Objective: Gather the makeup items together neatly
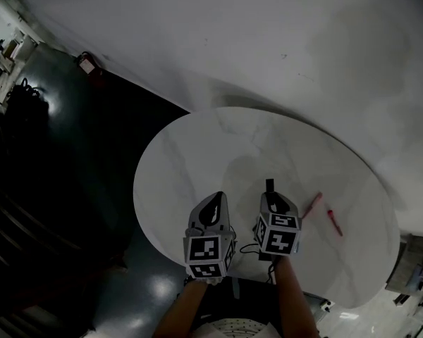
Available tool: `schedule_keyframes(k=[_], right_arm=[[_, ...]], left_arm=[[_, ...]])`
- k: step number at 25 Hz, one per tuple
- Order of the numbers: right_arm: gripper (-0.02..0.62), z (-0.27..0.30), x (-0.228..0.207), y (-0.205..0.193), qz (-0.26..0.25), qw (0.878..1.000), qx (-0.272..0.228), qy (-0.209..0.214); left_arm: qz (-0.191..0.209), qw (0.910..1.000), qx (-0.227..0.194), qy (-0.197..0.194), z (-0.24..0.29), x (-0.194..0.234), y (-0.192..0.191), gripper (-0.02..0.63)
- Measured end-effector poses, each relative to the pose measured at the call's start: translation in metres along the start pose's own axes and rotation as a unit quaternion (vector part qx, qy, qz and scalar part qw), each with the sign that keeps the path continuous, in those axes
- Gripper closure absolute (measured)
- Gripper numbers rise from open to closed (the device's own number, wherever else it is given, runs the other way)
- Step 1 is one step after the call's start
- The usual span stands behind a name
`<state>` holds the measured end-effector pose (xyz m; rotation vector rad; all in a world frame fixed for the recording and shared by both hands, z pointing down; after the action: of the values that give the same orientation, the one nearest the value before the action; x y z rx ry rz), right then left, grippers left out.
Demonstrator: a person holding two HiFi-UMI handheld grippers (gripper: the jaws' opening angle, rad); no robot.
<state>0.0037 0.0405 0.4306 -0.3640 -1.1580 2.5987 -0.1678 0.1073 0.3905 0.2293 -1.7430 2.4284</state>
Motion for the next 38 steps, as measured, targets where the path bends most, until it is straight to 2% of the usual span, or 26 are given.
schedule_keyframes(k=[11, 23, 33, 38], right_arm=[[0.477, 0.015, -0.023, 0.023, 0.084, 0.995, -0.016, -0.045], [0.477, 0.043, -0.038, 0.036, 0.138, 0.988, -0.011, -0.07], [0.477, 0.068, -0.034, 0.029, 0.145, 0.985, 0.008, -0.094], [0.477, 0.077, -0.038, 0.026, 0.167, 0.981, 0.012, -0.101]], left_arm=[[0.017, 0.9996, -0.001, -0.021, 0.036, -0.009, 0.012, 0.568], [0.03, 0.9992, 0.003, -0.025, 0.069, -0.008, 0.014, 0.568], [0.03, 0.9992, 0.014, -0.023, 0.079, -0.01, 0.007, 0.568], [0.033, 0.9987, 0.029, -0.026, 0.083, -0.013, -0.002, 0.568]])
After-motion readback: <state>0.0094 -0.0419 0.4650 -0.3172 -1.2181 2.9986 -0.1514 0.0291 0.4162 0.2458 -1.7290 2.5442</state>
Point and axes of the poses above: the fingertips, and each gripper's own axes: z forward along the fingers, x to its left, y out of its top, the point moved 10 cm from there along -z, backward along the fingers, and after that the axes turned 11 degrees about -x, right-handed, at the moved point
